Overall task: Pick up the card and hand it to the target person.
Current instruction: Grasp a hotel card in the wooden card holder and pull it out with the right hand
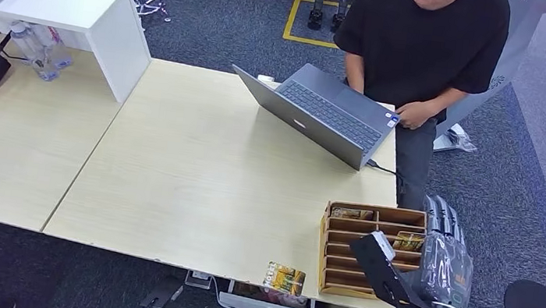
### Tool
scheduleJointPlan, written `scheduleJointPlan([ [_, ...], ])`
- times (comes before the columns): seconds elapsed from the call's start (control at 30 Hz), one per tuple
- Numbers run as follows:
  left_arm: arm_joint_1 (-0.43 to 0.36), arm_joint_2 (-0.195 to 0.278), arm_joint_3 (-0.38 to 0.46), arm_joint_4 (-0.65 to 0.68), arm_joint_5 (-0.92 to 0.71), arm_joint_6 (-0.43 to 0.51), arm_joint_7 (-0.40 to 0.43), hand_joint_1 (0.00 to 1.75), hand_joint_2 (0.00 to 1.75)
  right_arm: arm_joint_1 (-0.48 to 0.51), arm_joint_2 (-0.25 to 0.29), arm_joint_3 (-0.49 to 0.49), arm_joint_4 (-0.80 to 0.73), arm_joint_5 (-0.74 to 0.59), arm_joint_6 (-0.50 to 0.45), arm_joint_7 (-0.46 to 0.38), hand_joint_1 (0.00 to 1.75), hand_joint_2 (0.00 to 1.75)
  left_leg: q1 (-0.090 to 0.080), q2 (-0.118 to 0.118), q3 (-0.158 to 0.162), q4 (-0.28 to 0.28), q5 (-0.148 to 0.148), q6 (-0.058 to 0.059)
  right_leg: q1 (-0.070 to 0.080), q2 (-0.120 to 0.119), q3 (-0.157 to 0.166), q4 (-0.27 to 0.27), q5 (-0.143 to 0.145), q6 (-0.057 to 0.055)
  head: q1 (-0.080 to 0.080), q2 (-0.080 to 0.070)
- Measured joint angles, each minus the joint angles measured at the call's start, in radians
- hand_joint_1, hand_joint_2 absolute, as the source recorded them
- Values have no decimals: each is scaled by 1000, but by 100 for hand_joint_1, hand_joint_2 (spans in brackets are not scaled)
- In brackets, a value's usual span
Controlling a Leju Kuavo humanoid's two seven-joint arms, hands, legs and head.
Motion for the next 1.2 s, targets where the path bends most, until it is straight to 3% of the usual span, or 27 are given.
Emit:
scheduleJointPlan([
  [0.13, 0, 0, -1, 0, -1, 0, 0, 0, 0, -1, -9, 10, 11, -3, 5, 0, 14, 175, 0, 0, 0, 0, 0, 0, 0, 0, 0, 0, 0, 0, 0, 0],
  [0.53, -1, 0, -10, 0, -6, -3, 3, 0, 0, -6, -28, 28, 36, -31, 16, 0, 93, 175, 0, 0, 0, 0, 0, 0, 0, 0, 0, 0, 0, 0, 0, 0],
  [1.2, -10, 0, -16, 0, -19, -11, 16, 0, 0, -35, -35, 29, 82, -38, 37, 0, 102, 175, 0, 0, 0, 0, 0, 0, 0, 0, 0, 0, 0, 0, 0, 0],
])
